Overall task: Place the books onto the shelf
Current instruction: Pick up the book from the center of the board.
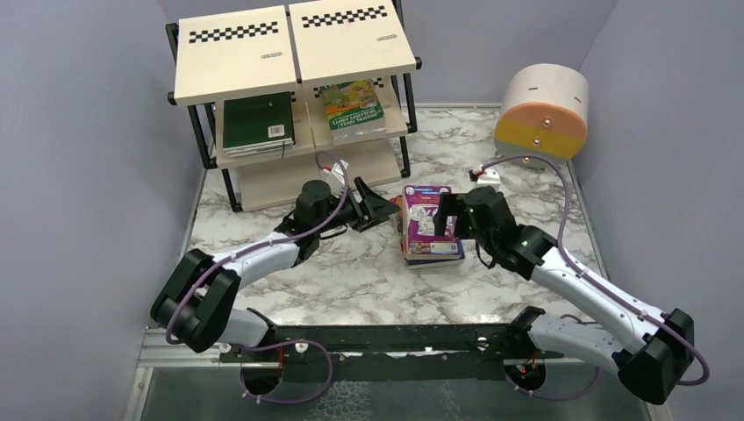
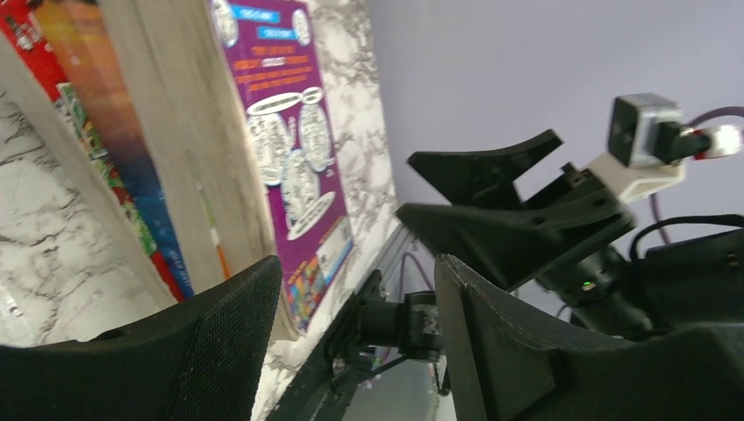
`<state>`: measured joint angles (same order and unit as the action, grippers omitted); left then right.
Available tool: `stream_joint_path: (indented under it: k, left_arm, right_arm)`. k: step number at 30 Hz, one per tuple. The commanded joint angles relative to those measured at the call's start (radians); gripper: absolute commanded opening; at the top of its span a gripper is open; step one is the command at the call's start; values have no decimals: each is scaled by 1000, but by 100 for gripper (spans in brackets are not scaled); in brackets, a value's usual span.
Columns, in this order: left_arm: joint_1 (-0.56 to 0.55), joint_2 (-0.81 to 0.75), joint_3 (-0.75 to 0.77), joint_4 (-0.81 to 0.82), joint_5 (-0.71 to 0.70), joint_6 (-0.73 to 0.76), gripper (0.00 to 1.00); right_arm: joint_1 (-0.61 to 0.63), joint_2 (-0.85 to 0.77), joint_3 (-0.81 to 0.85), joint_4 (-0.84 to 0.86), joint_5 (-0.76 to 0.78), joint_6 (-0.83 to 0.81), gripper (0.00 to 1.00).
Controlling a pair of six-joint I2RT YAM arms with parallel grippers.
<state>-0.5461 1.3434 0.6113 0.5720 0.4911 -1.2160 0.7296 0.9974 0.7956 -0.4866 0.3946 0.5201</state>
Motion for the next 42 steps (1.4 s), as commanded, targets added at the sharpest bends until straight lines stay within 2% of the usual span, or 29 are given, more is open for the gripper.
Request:
stream_joint_path:
  k: [1,6,15,27,31,38,42]
  left_arm:
    - [-61,54,18,-13,-93,53,58]
    - [-110,103,13,-20,-112,60,59]
    - [-122,104,-1,-46,-111,83,59]
    - [-149,146,-2,-49,-131,80,59]
    - [-149,152,-4,-49,-136,82,59]
    - [-150,159,-12,-49,-142,82,59]
    - [-155,170,-6,-49,-145,82,59]
  right_arm:
    - [-68,-32,-48,-24,-82,46,100]
    - [-91,-37,-96,1,-163,73,100]
    - [-130,-105,-165,59,-251,102,100]
    - [-132,-34,-178,169,-378,93,99]
    - [-132,-20,-175,156,-355,105,98]
    - [-132,-52,-152,42,-151,150,98]
    - [-133,-40,-151,24,-148,135,98]
